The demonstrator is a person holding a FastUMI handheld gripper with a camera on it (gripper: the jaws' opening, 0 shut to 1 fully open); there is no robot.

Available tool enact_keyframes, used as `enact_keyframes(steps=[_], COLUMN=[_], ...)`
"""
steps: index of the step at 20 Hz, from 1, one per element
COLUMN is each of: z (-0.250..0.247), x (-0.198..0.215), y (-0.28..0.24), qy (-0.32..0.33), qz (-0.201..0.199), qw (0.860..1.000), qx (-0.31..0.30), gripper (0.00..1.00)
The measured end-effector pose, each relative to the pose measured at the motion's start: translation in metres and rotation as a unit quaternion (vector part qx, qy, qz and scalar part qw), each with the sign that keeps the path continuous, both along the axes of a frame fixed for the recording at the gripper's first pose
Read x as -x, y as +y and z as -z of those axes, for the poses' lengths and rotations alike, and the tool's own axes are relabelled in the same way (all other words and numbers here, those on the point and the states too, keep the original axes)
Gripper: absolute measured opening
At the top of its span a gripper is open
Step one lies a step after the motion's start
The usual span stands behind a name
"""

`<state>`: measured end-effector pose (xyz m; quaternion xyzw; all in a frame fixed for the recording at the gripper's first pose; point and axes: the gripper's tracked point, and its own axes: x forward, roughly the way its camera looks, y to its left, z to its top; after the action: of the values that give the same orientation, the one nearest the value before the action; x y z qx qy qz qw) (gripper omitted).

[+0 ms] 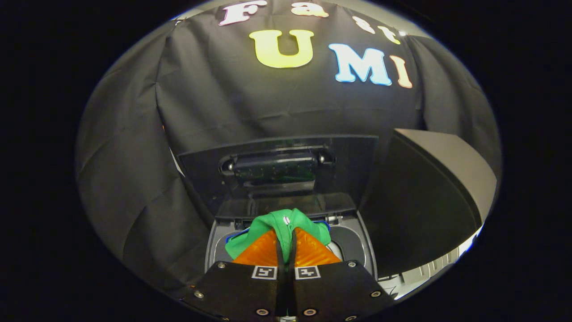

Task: Put the clothes into the washing machine and then close the washing machine lid.

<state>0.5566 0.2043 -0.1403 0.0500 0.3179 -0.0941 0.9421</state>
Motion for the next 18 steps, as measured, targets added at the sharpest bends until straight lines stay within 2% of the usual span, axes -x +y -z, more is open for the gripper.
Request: enact_keyframes(steps=[7, 18], z=[0.055, 0.131], x=[0.004, 0.014], y=[0.001, -0.009], qy=[0.052, 0.139], qz=[0.014, 0.006], qw=[0.998, 0.99], qx=[-0.023, -0.013], gripper=[0.01, 0.0])
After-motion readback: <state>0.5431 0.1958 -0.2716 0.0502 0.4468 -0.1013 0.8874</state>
